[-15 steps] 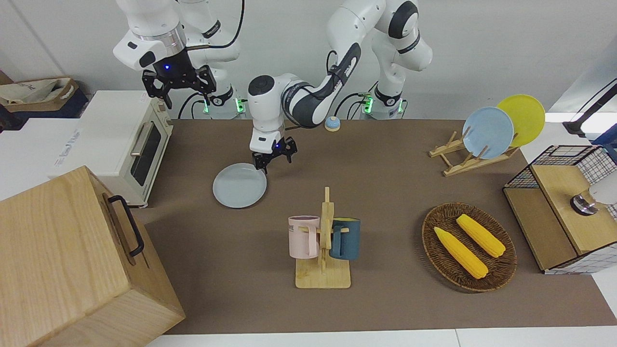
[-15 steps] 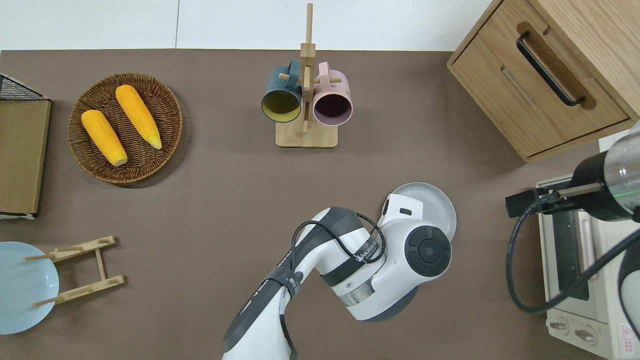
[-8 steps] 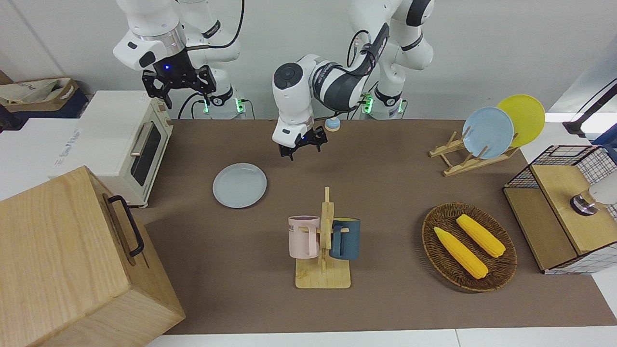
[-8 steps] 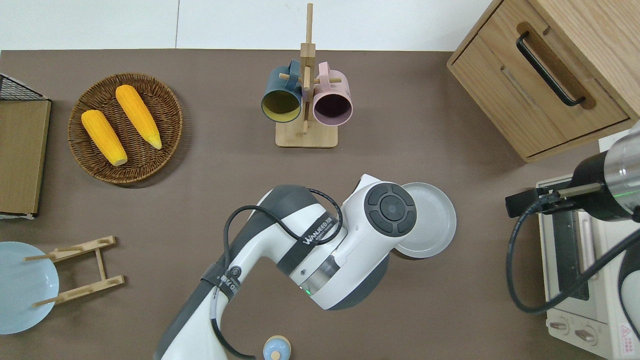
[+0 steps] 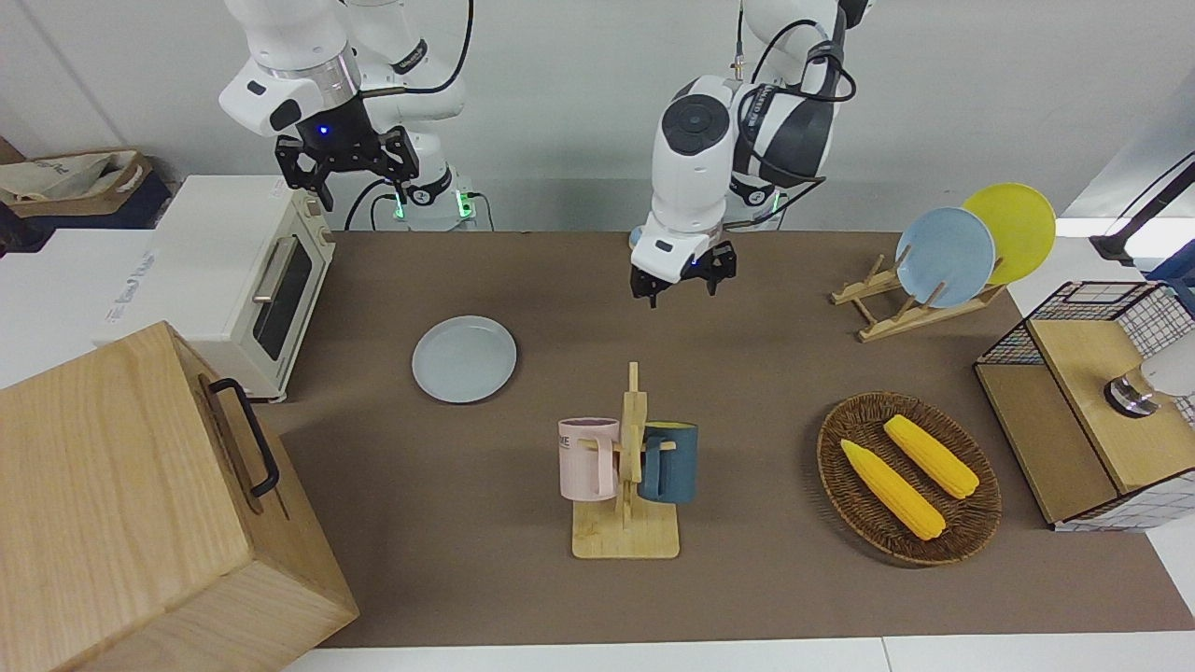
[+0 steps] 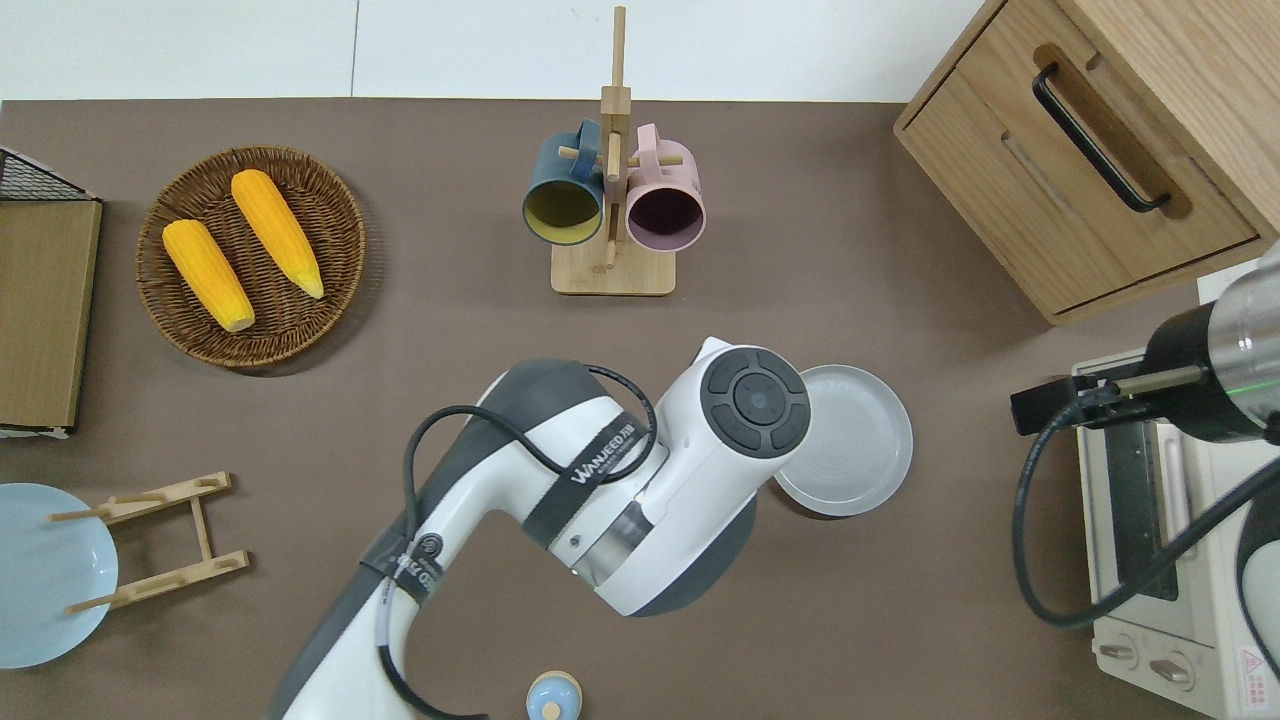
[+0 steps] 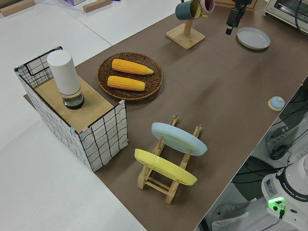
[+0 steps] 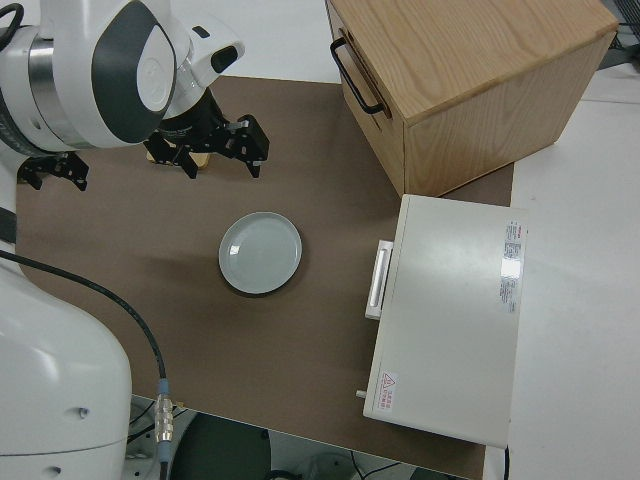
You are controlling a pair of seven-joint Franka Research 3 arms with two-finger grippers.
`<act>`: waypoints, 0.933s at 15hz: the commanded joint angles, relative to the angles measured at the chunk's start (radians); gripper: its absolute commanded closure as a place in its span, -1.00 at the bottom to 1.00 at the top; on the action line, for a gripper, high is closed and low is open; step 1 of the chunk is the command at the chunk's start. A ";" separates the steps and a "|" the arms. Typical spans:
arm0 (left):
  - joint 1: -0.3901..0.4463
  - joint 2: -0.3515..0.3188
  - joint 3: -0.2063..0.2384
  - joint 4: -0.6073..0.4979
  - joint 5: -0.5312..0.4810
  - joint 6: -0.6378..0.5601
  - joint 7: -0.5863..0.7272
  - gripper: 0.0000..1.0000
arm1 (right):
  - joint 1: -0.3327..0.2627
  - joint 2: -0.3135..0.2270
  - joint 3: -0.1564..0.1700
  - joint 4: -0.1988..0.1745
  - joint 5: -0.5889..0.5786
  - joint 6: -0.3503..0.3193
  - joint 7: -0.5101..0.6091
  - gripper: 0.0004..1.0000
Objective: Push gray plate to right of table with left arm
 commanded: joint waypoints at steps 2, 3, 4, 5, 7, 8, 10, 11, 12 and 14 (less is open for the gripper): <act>0.120 -0.054 -0.006 -0.018 -0.004 -0.018 0.143 -0.98 | -0.020 -0.003 0.013 0.008 0.010 -0.014 0.001 -0.97; 0.147 -0.056 -0.006 -0.016 -0.004 -0.018 0.182 -0.98 | -0.020 -0.003 0.015 0.008 0.010 -0.014 0.002 -0.97; 0.178 -0.058 -0.005 -0.016 -0.006 -0.018 0.225 -0.98 | -0.020 -0.003 0.013 0.008 0.010 -0.014 0.002 -0.97; 0.215 -0.065 -0.005 -0.016 -0.009 -0.018 0.274 -0.98 | -0.020 -0.003 0.015 0.008 0.010 -0.014 0.001 -0.97; 0.276 -0.088 -0.005 -0.018 -0.015 -0.035 0.379 -0.98 | -0.020 -0.003 0.015 0.008 0.010 -0.014 0.001 -0.97; 0.310 -0.100 -0.006 -0.019 -0.015 -0.050 0.438 -0.98 | -0.020 -0.003 0.015 0.008 0.010 -0.014 0.001 -0.97; 0.367 -0.114 -0.006 -0.019 -0.016 -0.068 0.535 -0.98 | -0.020 -0.003 0.015 0.008 0.010 -0.014 0.001 -0.97; 0.384 -0.126 -0.006 -0.027 -0.016 -0.068 0.549 -0.98 | -0.020 -0.003 0.013 0.008 0.010 -0.014 0.001 -0.97; 0.399 -0.131 -0.006 -0.036 -0.018 -0.065 0.549 -0.99 | -0.020 -0.003 0.015 0.008 0.010 -0.014 0.001 -0.97; 0.425 -0.153 -0.006 -0.062 -0.016 -0.049 0.553 -0.99 | -0.020 -0.003 0.013 0.008 0.010 -0.014 0.001 -0.97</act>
